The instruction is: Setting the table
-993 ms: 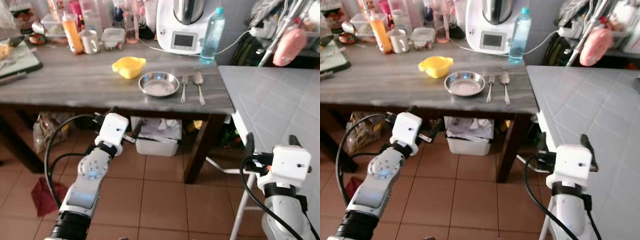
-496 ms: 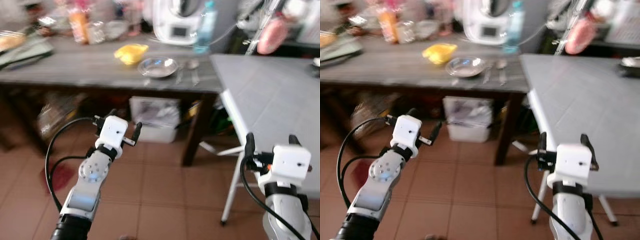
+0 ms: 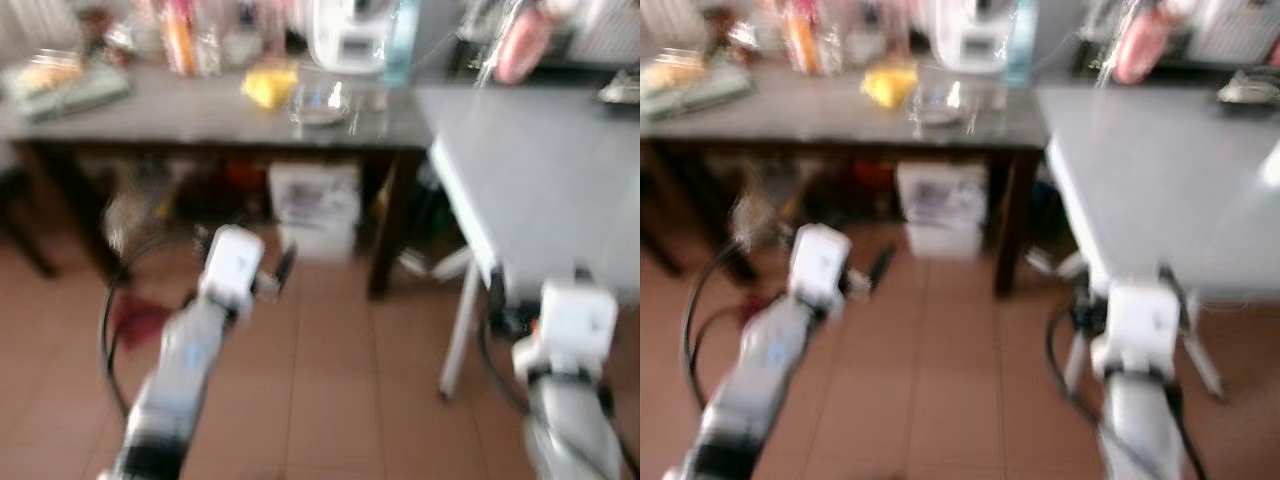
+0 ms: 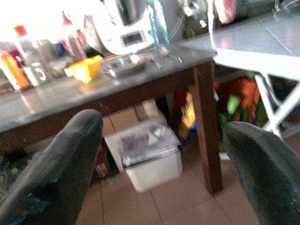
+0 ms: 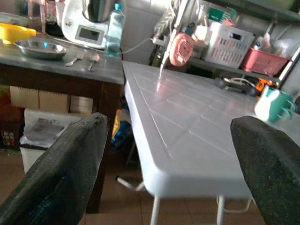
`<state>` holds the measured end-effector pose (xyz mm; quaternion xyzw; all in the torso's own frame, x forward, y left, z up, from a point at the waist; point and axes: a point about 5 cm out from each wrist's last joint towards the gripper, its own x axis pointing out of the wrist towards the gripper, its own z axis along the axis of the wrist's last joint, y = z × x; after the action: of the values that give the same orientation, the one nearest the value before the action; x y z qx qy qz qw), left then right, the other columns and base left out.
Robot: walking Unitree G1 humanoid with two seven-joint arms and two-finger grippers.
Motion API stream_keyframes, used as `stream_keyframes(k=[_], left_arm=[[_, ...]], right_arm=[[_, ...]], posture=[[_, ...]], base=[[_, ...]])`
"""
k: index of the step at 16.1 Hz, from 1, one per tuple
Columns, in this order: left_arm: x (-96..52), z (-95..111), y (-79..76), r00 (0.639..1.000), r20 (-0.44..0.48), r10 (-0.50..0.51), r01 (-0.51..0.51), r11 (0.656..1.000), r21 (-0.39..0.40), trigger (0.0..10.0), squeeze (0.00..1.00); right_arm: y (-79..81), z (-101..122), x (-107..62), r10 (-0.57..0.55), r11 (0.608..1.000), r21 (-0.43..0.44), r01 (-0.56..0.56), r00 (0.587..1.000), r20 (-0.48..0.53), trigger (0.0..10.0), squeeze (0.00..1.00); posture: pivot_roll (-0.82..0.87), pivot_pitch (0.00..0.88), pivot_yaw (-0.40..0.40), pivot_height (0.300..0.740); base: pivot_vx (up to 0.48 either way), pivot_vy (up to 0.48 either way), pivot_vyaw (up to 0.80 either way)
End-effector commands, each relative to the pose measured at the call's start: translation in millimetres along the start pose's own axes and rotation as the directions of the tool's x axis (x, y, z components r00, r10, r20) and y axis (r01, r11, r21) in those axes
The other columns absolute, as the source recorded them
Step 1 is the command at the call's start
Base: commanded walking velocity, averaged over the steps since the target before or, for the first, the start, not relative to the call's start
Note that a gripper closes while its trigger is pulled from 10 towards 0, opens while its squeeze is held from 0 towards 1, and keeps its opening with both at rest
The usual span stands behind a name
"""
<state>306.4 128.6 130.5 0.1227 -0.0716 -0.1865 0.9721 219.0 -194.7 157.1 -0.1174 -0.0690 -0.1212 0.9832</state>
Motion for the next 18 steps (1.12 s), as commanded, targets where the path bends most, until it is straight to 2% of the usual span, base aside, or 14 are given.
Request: stream_keyframes(k=[1, 18], left_arm=[[7.0, 8.7, -5.5, 0.999, 0.033, -0.028, 0.028, 1.000, 0.001, 10.0, 0.00], [9.9, 6.5, -13.5, 0.999, 0.036, -0.039, 0.040, 0.999, -0.032, 10.0, 0.00]], right_arm=[[-1.6, -0.5, -0.8, -0.012, 1.000, -0.003, 0.012, 1.000, -0.006, 10.0, 0.00], [-1.4, 0.6, -0.9, -0.012, 1.000, -0.012, 0.012, 1.000, -0.001, 10.0, 0.00]], posture=[[0.05, 0.095, -0.019, 0.740], [0.03, 0.100, -0.017, 0.740]], base=[[0.000, 0.000, 0.00], [0.000, -0.459, 0.00]])
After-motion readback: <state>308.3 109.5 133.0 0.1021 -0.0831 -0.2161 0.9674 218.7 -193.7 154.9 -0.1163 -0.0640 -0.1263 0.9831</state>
